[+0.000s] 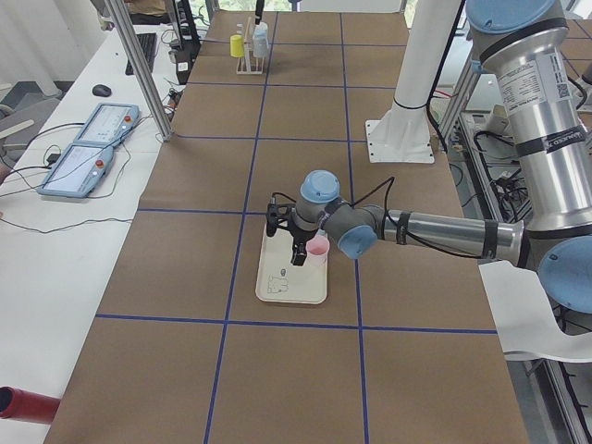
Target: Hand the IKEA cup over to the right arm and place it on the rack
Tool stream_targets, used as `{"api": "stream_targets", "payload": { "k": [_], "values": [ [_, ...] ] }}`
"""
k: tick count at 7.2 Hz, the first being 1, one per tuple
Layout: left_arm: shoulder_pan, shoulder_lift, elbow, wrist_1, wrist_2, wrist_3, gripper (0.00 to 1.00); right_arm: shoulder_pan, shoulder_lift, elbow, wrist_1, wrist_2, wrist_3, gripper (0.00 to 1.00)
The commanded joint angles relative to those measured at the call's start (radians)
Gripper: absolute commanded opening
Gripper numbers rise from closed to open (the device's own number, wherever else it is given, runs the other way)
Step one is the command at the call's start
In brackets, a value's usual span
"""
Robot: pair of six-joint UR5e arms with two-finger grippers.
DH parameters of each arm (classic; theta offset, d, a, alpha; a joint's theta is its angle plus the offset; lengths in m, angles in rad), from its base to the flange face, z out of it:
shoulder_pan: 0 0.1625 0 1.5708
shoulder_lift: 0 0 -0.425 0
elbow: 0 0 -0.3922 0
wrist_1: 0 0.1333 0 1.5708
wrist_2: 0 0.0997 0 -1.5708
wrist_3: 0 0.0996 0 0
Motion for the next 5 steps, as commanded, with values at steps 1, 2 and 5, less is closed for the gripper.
{"api": "stream_targets", "payload": {
  "k": [1,2,5],
  "values": [
    [0.081,0.003,0.022,0.004,0.001,-0.006,1.00,0.001,-0.084,0.095,-0.020,-0.001,0.000,1.00],
    [0.105,0.003,0.033,0.003,0.003,-0.006,1.00,0.001,-0.084,0.095,-0.020,-0.001,0.000,1.00],
    [0.153,-0.001,0.074,0.001,0.000,-0.006,0.57,-0.001,-0.087,0.095,-0.020,0.000,0.002,1.00]
  ]
}}
